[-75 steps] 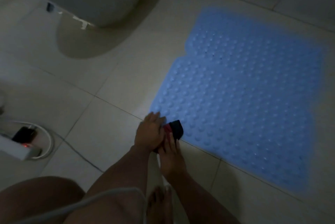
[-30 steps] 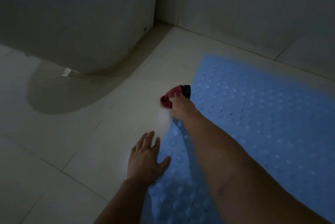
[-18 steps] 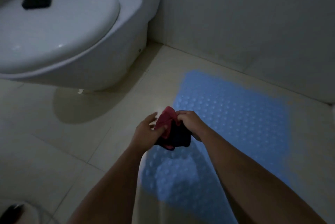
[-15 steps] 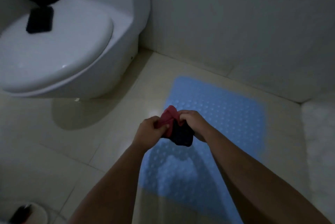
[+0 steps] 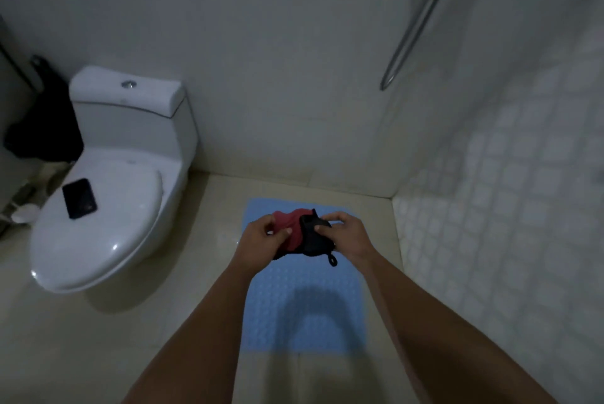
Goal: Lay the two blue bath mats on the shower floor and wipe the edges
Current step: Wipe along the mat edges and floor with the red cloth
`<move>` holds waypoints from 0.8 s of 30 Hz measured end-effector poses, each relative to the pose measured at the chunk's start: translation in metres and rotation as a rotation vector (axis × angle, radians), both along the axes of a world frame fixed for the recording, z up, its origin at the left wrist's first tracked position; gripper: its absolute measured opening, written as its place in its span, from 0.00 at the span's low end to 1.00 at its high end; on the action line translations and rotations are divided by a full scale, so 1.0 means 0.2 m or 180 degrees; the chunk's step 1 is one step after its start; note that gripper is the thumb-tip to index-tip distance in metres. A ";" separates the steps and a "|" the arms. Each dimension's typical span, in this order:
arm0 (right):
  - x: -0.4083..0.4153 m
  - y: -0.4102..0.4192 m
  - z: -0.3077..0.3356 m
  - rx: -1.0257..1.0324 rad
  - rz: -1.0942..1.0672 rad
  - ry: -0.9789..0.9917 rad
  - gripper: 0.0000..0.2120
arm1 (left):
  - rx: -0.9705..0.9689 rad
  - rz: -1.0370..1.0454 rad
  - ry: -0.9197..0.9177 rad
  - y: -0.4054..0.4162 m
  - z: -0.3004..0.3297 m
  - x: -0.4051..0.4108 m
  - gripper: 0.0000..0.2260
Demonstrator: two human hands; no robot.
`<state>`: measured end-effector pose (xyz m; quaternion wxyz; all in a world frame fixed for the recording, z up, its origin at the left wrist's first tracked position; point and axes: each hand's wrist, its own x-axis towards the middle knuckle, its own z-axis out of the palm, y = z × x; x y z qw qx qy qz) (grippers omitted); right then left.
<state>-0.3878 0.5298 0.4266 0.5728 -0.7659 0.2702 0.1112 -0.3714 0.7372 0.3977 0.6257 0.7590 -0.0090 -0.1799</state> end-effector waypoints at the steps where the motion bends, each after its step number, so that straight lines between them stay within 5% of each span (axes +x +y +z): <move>1: -0.01 0.01 0.09 0.0008 0.0010 -0.0015 0.14 | 0.0034 -0.0046 -0.0045 0.00 0.09 -0.01 0.05; 7: -0.08 0.10 0.51 0.0089 0.0128 0.0521 0.32 | 0.0422 -0.0293 -0.0608 -0.02 0.54 -0.09 0.05; 10: -0.05 0.11 0.61 0.0169 0.0017 0.0089 0.22 | 0.0646 -0.0517 -0.0766 -0.01 0.66 -0.12 0.04; 14: -0.02 0.11 0.78 0.0568 -0.0140 -0.0442 0.11 | 0.0999 -0.0698 -0.0917 0.03 0.79 -0.11 0.16; 16: 0.01 0.10 0.86 0.0775 -0.0129 -0.0689 0.06 | 0.1213 -0.0826 -0.0994 0.03 0.86 -0.09 0.11; 20: 0.06 0.09 1.03 0.0917 0.0154 -0.0902 0.05 | 0.1688 -0.0541 -0.1614 0.04 1.01 -0.02 0.12; 24: 0.17 0.10 1.20 0.0857 0.0736 -0.1097 0.07 | 0.1499 0.0014 -0.1984 0.05 1.15 0.10 0.07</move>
